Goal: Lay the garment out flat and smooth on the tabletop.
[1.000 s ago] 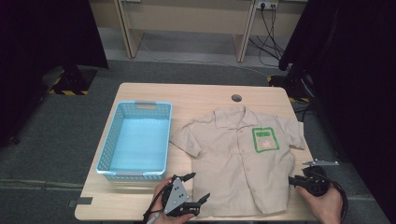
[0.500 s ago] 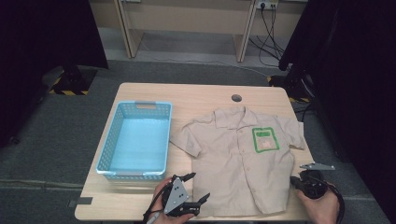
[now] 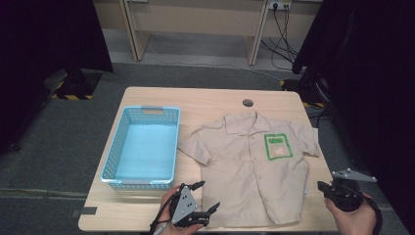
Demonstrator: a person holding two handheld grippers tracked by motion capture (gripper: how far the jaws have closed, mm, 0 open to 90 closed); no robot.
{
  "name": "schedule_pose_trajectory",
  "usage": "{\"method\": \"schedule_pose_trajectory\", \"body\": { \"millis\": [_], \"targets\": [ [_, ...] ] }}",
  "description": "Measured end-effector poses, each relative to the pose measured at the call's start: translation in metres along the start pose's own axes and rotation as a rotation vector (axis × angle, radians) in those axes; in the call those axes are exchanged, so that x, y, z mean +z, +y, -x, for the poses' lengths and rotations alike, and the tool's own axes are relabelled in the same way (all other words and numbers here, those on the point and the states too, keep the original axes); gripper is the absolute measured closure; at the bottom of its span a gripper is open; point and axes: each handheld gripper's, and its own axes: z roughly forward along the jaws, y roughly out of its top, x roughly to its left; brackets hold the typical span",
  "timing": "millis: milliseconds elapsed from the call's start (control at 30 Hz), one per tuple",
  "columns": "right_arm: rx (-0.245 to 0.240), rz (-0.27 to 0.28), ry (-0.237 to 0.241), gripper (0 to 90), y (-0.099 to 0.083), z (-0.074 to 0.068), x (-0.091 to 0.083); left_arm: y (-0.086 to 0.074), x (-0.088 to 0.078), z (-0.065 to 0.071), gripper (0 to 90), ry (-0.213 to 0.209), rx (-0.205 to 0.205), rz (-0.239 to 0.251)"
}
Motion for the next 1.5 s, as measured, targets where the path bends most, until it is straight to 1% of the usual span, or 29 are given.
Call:
{"method": "schedule_pose_trajectory", "body": {
  "millis": [33,67,133,167,200,300,333,367,467,500,533,567,600,667,700,767,867,900,933,1033,1133,1167,1200,1233,1267,1333,1500],
  "targets": [
    [0.0,0.0,0.0,90.0,0.0,0.0,0.0,0.0,0.0,0.0,21.8,0.0,0.0,0.0],
    [-0.002,0.014,-0.011,90.0,0.002,0.005,-0.008,0.0,0.0,0.0,21.8,0.0,0.0,-0.002],
    [-0.001,0.012,-0.01,90.0,0.002,0.007,-0.01,0.0,0.0,0.0,21.8,0.0,0.001,-0.002],
    [0.013,0.0,0.011,90.0,0.0,0.009,-0.005,0.0,0.0,0.0,21.8,-0.001,0.003,-0.002],
    [0.013,-0.007,0.017,89.8,-0.001,0.01,-0.001,0.0,0.0,0.0,21.8,-0.001,0.003,-0.002],
    [0.039,-0.041,0.055,81.6,-0.007,0.01,0.016,0.0,0.0,0.0,21.8,-0.001,0.0,-0.002],
    [0.058,-0.054,0.065,79.1,-0.009,0.009,0.021,0.0,0.0,0.0,21.8,-0.001,-0.001,-0.001],
    [0.061,-0.055,0.069,76.5,-0.011,0.009,0.027,0.0,0.0,0.0,21.8,-0.002,-0.002,-0.001],
    [0.084,-0.076,0.081,74.4,-0.012,0.006,0.039,0.0,0.0,0.0,21.8,-0.002,-0.001,0.0],
    [0.076,-0.081,0.083,73.9,-0.012,0.006,0.042,0.0,0.0,0.0,21.8,-0.002,-0.001,0.0],
    [0.083,-0.091,0.085,73.4,-0.011,0.004,0.044,0.0,0.0,0.0,21.8,-0.002,0.0,0.002],
    [0.072,-0.093,0.087,72.5,-0.011,0.003,0.047,0.0,0.0,0.0,21.8,-0.002,0.001,0.002],
    [0.079,-0.099,0.09,72.2,-0.011,0.001,0.048,0.0,0.0,0.0,21.8,-0.002,0.001,0.002],
    [0.073,-0.095,0.097,71.1,-0.01,-0.001,0.051,0.0,0.0,0.0,21.8,-0.002,0.001,0.001],
    [0.08,-0.1,0.1,70.5,-0.009,-0.003,0.051,0.0,0.0,0.0,21.8,-0.002,0.002,0.001],
    [0.078,-0.096,0.104,69.6,-0.008,-0.005,0.052,0.0,0.0,0.0,21.8,-0.002,0.003,0.002],
    [0.07,-0.105,0.096,68.6,-0.007,-0.008,0.054,0.0,0.0,0.0,21.7,-0.002,0.002,0.002],
    [0.058,-0.104,0.09,68.5,-0.007,-0.009,0.055,0.0,0.0,0.0,21.8,-0.002,0.002,0.002],
    [0.063,-0.106,0.085,68.6,-0.007,-0.011,0.054,0.0,0.0,0.0,21.8,-0.002,0.002,0.001],
    [0.049,-0.102,0.076,69.3,-0.008,-0.014,0.054,0.0,0.0,0.0,21.8,-0.002,0.002,-0.001],
    [0.015,-0.079,0.043,74.8,-0.011,-0.021,0.054,0.0,0.0,0.0,21.8,-0.003,0.003,-0.001],
    [0.013,-0.077,0.042,79.4,-0.011,-0.023,0.054,0.0,0.0,0.0,21.8,-0.003,0.003,-0.001],
    [0.024,-0.075,0.049,81.5,-0.012,-0.025,0.053,0.0,0.0,0.0,21.8,-0.003,0.004,0.0],
    [0.023,-0.072,0.048,83.3,-0.012,-0.025,0.053,0.0,0.0,0.0,21.8,-0.003,0.005,0.0],
    [0.021,-0.069,0.048,84.2,-0.013,-0.026,0.053,0.0,0.0,0.0,21.8,-0.003,0.005,0.001],
    [0.032,-0.063,0.05,86.3,-0.014,-0.027,0.053,0.0,0.0,0.0,21.7,-0.003,0.004,0.001],
    [0.03,-0.051,0.055,89.8,-0.015,-0.026,0.053,0.0,0.0,0.0,21.7,-0.003,0.002,0.001]
  ]
}}
